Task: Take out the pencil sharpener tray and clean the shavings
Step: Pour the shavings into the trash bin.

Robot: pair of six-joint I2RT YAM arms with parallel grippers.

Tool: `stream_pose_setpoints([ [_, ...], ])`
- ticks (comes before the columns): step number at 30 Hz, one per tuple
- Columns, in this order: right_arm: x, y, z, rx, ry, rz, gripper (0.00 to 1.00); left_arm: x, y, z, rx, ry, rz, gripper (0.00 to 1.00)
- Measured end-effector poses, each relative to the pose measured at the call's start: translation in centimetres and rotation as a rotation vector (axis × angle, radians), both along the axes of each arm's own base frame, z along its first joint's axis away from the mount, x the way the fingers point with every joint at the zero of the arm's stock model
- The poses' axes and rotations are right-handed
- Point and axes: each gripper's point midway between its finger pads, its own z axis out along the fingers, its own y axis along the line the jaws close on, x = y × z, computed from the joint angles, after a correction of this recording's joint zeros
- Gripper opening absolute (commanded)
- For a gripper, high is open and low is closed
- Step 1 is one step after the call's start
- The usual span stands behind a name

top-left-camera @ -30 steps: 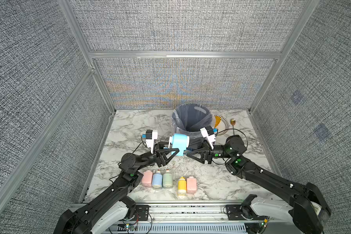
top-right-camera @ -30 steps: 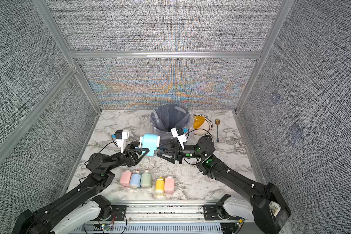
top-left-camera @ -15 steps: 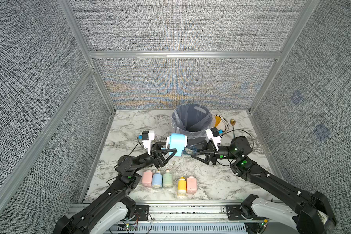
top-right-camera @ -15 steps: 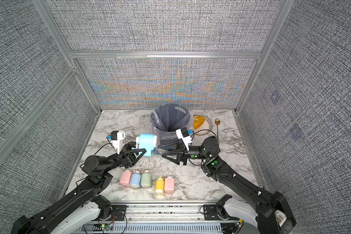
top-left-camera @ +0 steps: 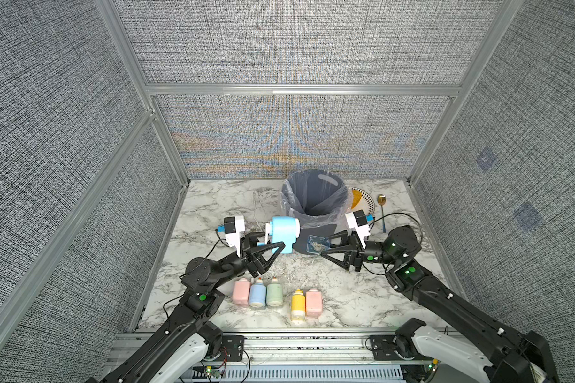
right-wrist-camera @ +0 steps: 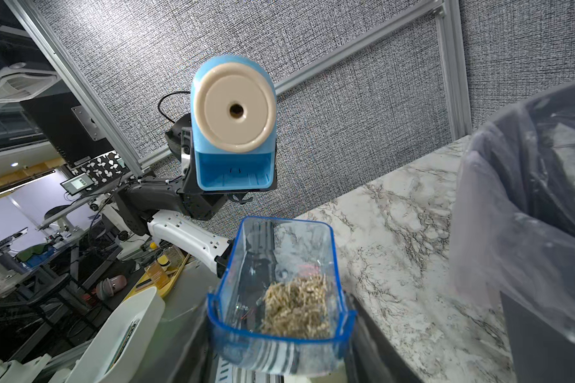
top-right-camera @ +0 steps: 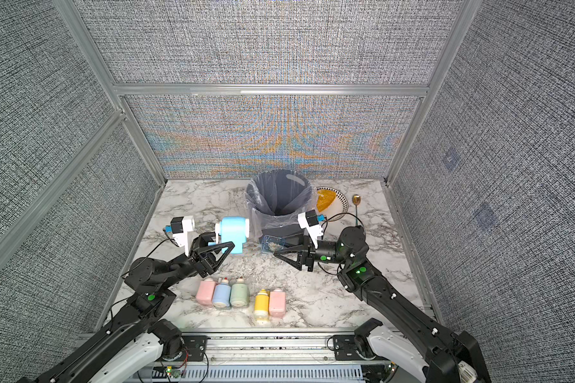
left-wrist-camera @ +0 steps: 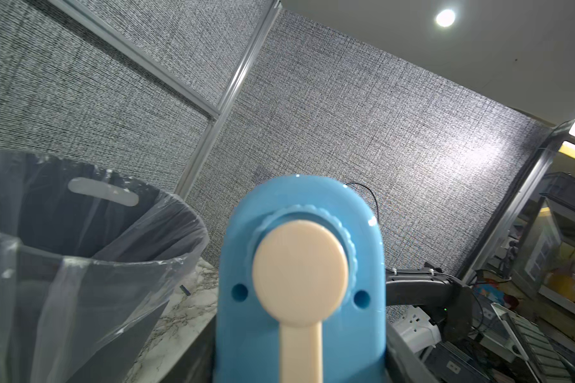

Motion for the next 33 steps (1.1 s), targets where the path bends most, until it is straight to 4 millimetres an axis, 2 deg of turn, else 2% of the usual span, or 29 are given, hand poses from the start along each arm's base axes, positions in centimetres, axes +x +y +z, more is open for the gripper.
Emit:
stream_pose_setpoints([
  [3,0.3,0.0,-0.1,-0.004,0.009,-0.015,0.42,1.2,0.4,-1.4,0.036,0.02,0.075,0.16],
  [8,0.9,0.0,-0.5,-0.014,0.027,-0.039,0.42,2.8,1.7,-5.1,0.08,0.064,0.213,0.16],
  [11,1.4,0.0,-0.5,-0.016,0.034,-0.06,0.42,3.2,2.7,-6.0,0.082,0.06,0.282,0.16],
  [18,3.2,0.1,1.3,-0.009,0.022,-0.131,0.42,2.7,3.9,-5.7,0.081,0.013,0.338,0.16],
  [26,7.8,0.4,3.6,-0.024,0.103,-0.288,0.42,1.9,3.5,-5.7,0.086,-0.007,0.292,0.16],
  [33,10.6,0.2,3.6,-0.053,0.224,-0.394,0.42,1.4,3.3,-5.7,0.084,-0.019,0.267,0.16],
])
